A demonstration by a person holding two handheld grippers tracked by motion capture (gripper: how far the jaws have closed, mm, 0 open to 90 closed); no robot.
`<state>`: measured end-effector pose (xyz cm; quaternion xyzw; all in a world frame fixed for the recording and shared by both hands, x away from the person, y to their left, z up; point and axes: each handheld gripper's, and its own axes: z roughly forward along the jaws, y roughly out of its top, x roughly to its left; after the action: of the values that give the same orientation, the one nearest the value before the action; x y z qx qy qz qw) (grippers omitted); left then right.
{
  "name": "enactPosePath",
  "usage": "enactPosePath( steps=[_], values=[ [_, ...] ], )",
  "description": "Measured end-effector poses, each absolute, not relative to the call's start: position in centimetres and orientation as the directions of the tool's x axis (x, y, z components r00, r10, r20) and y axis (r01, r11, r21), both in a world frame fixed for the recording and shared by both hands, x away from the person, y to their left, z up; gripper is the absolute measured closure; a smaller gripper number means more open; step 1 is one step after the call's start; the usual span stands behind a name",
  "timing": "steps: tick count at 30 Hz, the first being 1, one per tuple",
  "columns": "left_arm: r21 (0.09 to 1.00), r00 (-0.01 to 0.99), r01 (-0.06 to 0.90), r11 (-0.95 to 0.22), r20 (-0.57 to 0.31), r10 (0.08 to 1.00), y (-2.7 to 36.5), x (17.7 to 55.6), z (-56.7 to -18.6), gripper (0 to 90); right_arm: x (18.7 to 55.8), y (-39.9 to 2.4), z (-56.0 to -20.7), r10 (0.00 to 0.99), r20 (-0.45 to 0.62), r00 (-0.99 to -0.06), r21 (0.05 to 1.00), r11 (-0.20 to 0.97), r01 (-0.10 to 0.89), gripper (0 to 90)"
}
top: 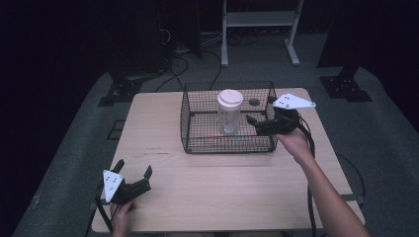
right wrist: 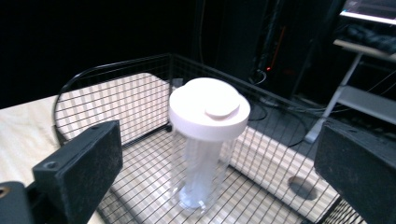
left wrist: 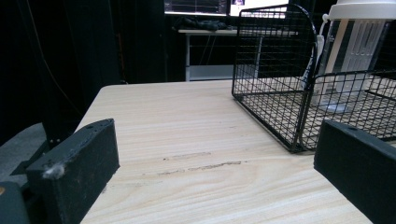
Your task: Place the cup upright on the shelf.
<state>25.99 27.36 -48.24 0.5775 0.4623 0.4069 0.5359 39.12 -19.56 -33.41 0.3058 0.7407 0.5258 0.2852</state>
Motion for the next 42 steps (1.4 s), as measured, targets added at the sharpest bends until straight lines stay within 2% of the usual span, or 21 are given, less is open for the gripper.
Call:
enactPosePath(
  steps=[42],
  values=[
    [0.995,0.236,0.098,-0.006,-0.017,0.972,27.3,25.9,-48.2,0.0,33.2,-23.8,-36.8,0.766,-0.108,-0.634,0.954,0.260,0.152,0.6]
  ],
)
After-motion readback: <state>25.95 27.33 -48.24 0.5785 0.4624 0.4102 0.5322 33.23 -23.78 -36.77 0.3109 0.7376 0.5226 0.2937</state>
